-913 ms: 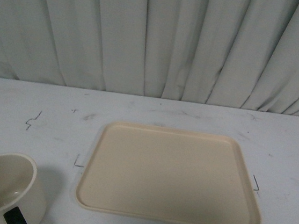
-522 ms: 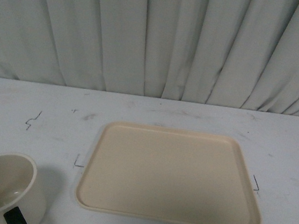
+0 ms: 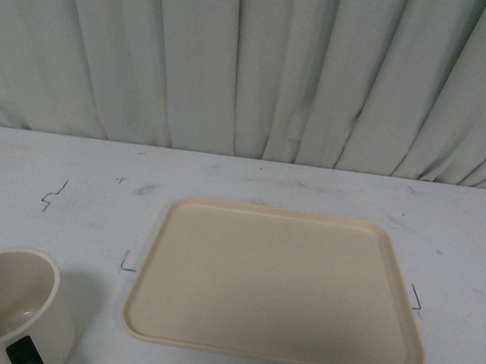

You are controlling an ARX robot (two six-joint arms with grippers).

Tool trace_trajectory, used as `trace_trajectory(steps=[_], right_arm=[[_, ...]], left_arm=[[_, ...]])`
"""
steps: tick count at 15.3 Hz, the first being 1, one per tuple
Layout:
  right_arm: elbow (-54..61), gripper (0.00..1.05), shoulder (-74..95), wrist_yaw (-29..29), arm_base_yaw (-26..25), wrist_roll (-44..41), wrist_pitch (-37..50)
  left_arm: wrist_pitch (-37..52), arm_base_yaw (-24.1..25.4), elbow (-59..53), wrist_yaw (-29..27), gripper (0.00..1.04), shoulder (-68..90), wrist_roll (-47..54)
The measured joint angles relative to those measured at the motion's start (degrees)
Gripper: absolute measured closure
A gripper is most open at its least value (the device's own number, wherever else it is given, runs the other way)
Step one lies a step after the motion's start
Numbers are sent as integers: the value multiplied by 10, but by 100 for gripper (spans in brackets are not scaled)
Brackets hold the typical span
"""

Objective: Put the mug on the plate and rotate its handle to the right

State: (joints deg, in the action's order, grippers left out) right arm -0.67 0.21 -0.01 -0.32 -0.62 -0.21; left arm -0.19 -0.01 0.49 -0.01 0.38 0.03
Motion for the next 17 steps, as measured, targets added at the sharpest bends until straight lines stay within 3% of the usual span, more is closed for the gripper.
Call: trace_trajectory(steps=[1,2,3,4,5,8,10,13,17], right_arm=[[0,6,0,0,0,0,0],[0,6,0,1,0,0,0],[0,6,0,0,0,1,0],[0,6,0,0,0,2,0],[0,6,0,0,0,2,0],[0,6,0,0,0,2,0],[0,6,0,0,0,2,0],[0,6,0,0,0,2,0],[0,6,0,0,0,2,0]], left_arm=[[-1,0,0,0,7,0,0],[-124,-45,48,-110,7,65,-9],[-189,-61,106,-185,7,172,-13],[-209,-24,149,-208,7,253,-16],[-216,9,178,-186,7,305,-23],[-245,88,276,-47,7,495,-41],[-237,105,314,42,7,575,-25],[-207,106,321,94,7,686,-4],[-162,98,321,113,7,766,15]])
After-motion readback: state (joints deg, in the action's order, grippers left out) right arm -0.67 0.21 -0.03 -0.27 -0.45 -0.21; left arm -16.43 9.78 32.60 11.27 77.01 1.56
